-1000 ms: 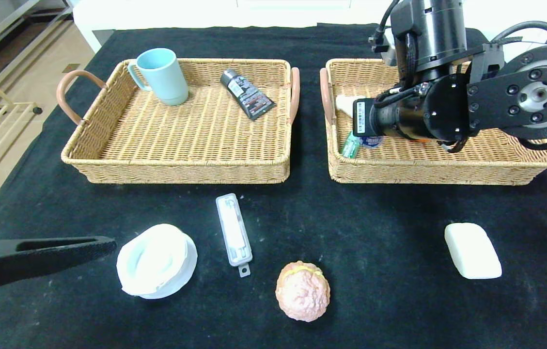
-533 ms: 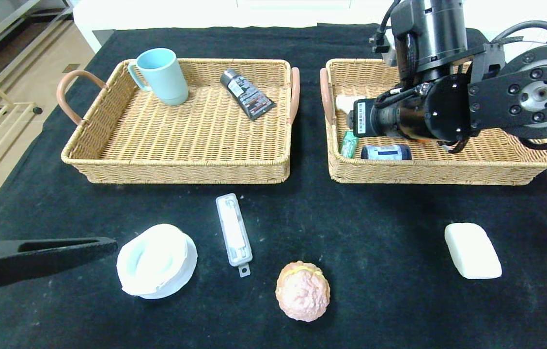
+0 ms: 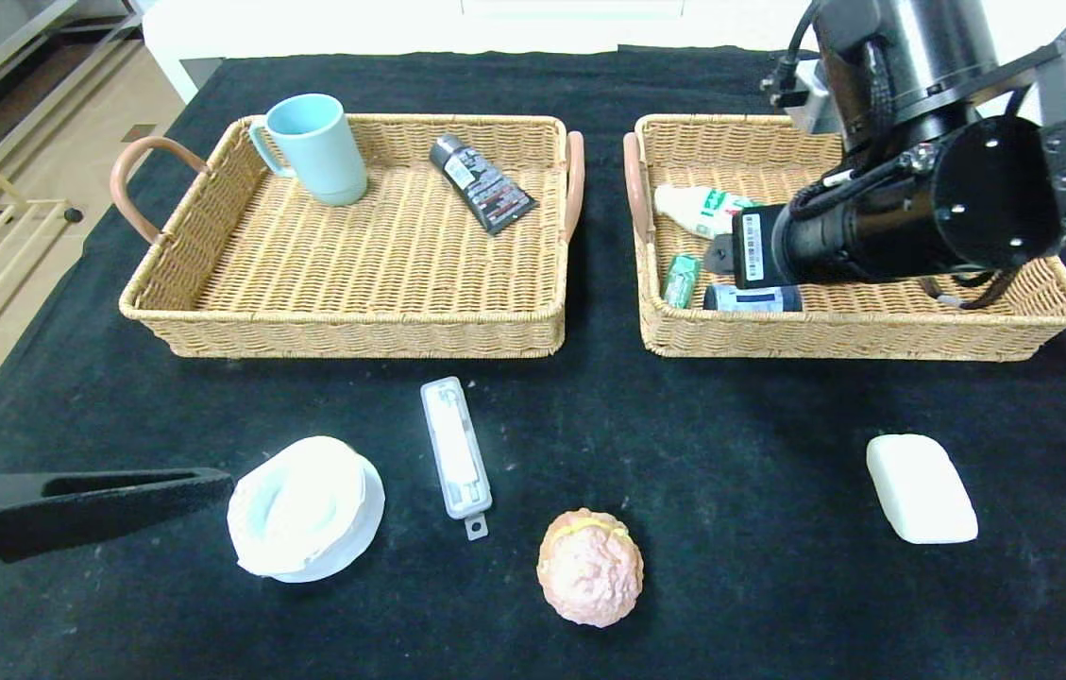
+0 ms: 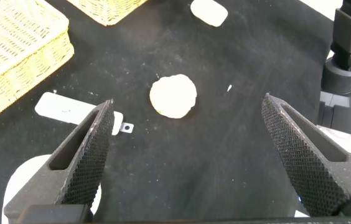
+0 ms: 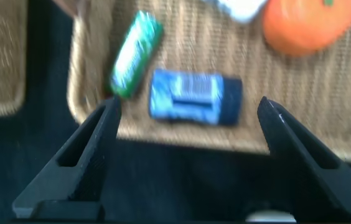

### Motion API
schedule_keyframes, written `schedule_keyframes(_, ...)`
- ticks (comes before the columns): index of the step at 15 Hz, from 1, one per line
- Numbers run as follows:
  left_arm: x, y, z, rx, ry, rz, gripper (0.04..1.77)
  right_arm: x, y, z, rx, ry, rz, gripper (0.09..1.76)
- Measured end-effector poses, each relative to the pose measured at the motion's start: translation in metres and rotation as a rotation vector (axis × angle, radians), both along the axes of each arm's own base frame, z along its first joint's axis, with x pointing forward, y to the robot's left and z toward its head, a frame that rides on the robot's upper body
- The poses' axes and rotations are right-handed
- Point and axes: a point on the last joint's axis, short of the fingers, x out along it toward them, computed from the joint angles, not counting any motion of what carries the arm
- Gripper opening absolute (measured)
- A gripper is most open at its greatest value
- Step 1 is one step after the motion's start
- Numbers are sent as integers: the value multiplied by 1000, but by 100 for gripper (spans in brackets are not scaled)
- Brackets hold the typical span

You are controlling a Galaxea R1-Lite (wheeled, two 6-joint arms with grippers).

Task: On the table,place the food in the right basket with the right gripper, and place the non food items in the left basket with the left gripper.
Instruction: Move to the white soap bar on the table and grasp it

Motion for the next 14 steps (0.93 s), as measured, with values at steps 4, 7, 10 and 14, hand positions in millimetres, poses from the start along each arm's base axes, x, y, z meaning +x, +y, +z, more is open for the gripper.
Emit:
schedule_keyframes(4, 1, 0, 0, 0, 0, 0, 172, -26, -29, -8, -3, 119, 3, 165)
schedule_keyframes(7, 1, -1, -1, 3, 4, 1, 172, -37, -52, -23, -18, 192, -17, 167)
schedule_keyframes(10, 2, -1, -1, 2, 3, 2, 172, -45, -73, -38, -26, 256, -43, 168)
schedule_keyframes(14, 2, -1, -1, 4, 6, 2, 172, -49, -92, -51, -1, 326, -54, 169)
